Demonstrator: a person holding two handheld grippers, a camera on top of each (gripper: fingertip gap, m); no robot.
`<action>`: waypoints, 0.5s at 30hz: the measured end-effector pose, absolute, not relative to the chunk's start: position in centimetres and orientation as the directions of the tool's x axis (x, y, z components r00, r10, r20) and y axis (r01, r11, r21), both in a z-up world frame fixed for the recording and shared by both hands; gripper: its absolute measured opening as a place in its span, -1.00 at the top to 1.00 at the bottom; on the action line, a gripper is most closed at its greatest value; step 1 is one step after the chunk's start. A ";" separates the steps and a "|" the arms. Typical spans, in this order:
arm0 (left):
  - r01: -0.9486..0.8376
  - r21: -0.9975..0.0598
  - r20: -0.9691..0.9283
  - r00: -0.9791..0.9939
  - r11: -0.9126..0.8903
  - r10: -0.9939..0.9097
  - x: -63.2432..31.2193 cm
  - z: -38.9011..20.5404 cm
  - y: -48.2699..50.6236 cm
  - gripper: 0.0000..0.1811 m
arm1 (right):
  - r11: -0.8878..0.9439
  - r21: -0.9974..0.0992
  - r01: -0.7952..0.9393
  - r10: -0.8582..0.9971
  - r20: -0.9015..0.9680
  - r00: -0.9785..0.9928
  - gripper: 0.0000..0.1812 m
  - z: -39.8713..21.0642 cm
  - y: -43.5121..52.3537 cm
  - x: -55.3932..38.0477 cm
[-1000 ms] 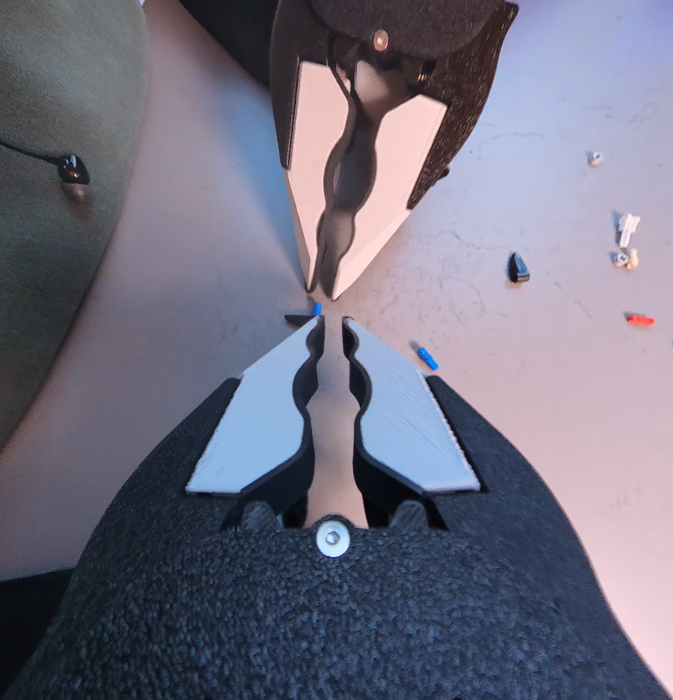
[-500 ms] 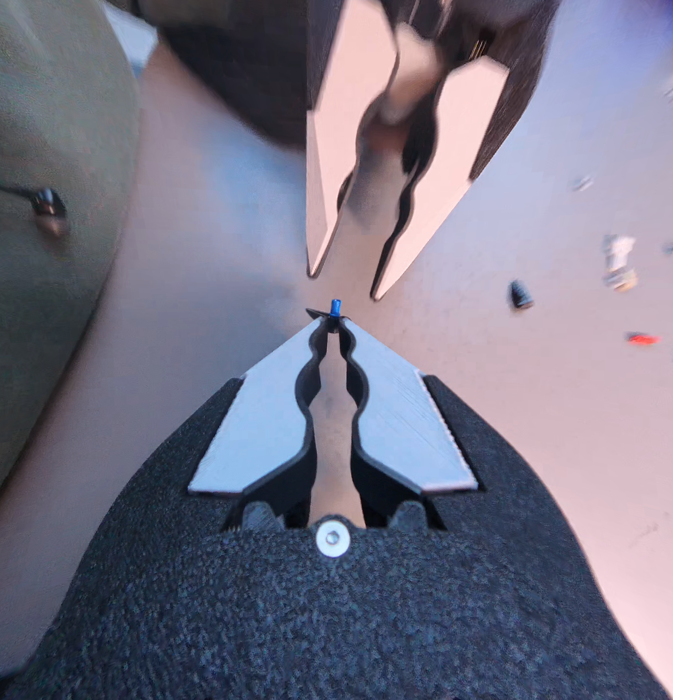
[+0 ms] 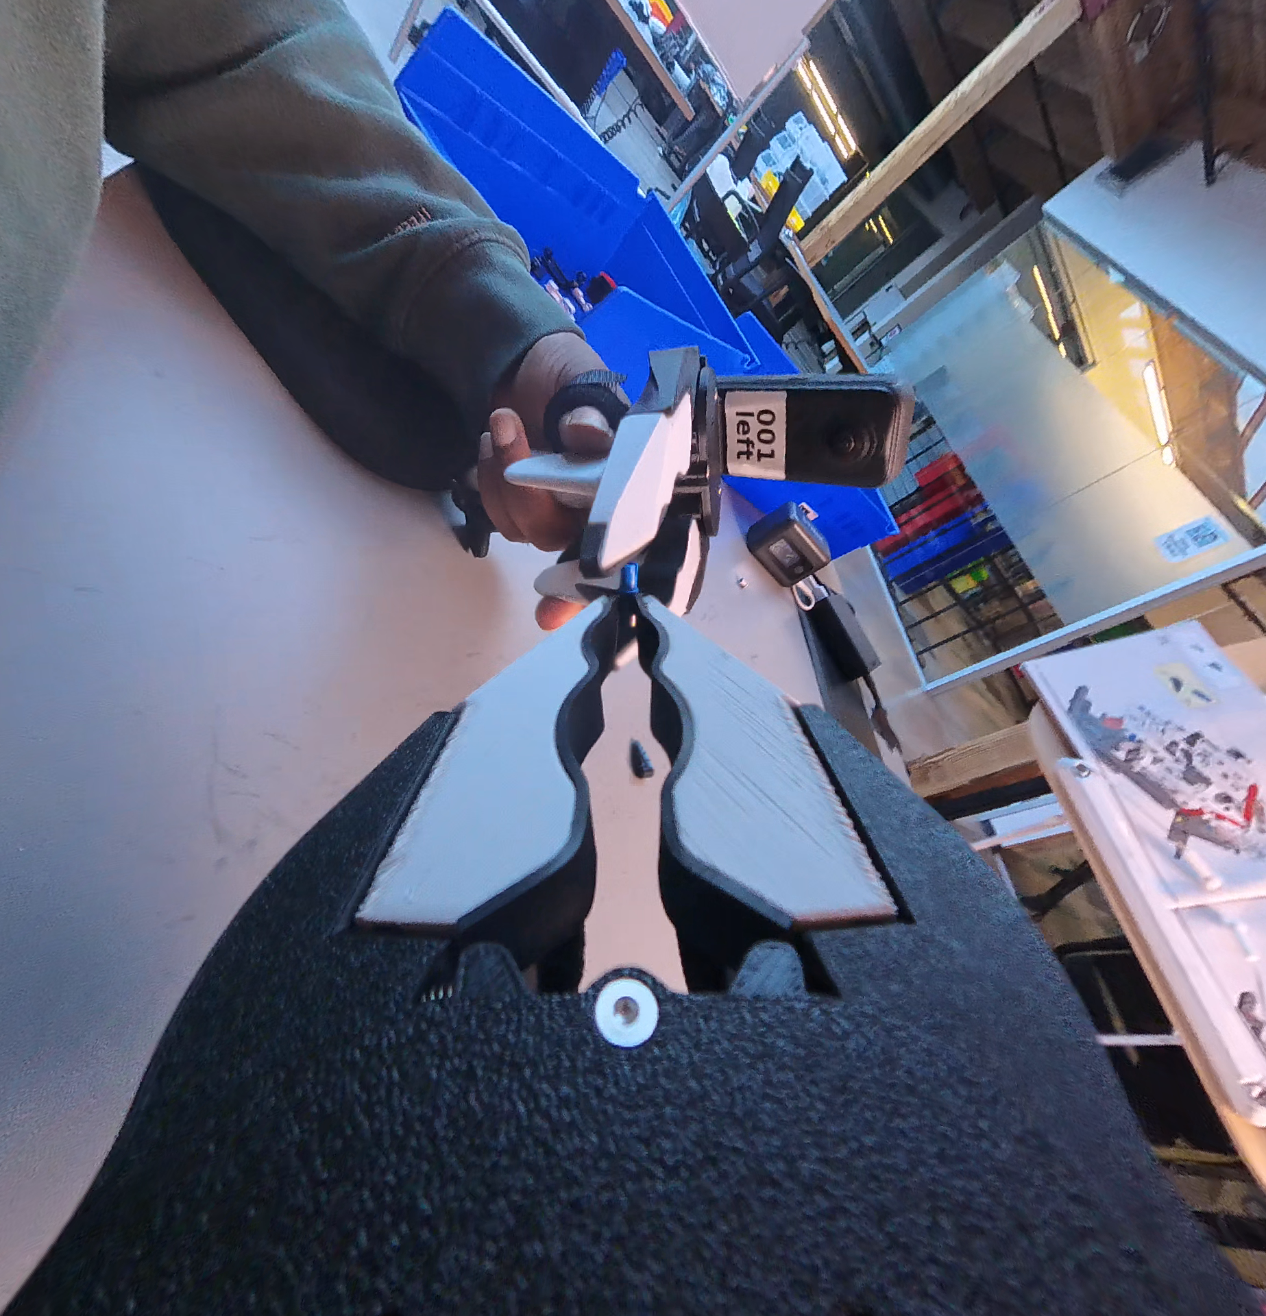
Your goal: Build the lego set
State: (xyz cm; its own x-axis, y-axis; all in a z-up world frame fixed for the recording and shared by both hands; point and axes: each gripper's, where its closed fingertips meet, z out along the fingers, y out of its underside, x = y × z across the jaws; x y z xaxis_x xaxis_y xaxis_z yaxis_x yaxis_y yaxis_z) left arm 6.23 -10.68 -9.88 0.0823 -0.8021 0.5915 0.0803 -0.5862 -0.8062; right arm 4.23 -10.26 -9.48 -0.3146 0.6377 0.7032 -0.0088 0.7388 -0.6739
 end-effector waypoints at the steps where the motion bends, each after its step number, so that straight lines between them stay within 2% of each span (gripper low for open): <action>1: 0.082 -0.810 0.586 0.065 -0.580 -0.808 6.3 -9.6 -11.0 0.81 | 0.753 -0.658 -0.012 0.620 0.716 -0.319 0.95 -9.5 -10.3 4.2; 7: 0.086 -0.817 0.577 0.090 -0.571 -0.812 6.2 -9.8 -10.8 0.82 | 0.832 -0.553 -0.043 0.516 0.800 -0.306 0.95 -9.5 -10.4 4.1; 15: 0.041 -0.846 0.532 0.146 -0.532 -0.834 6.5 -10.4 -10.9 0.84 | 0.850 -0.523 -0.058 0.487 0.824 -0.291 0.94 -10.0 -10.6 4.4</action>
State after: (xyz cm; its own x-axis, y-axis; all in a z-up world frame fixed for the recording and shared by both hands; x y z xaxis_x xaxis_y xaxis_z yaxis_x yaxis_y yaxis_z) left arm 6.55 -10.88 -10.38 0.1462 -0.8340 0.5320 0.0406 -0.5323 -0.8456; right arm 4.39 -10.61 -9.96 -0.2909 0.4869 0.8236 -0.0576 0.8503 -0.5231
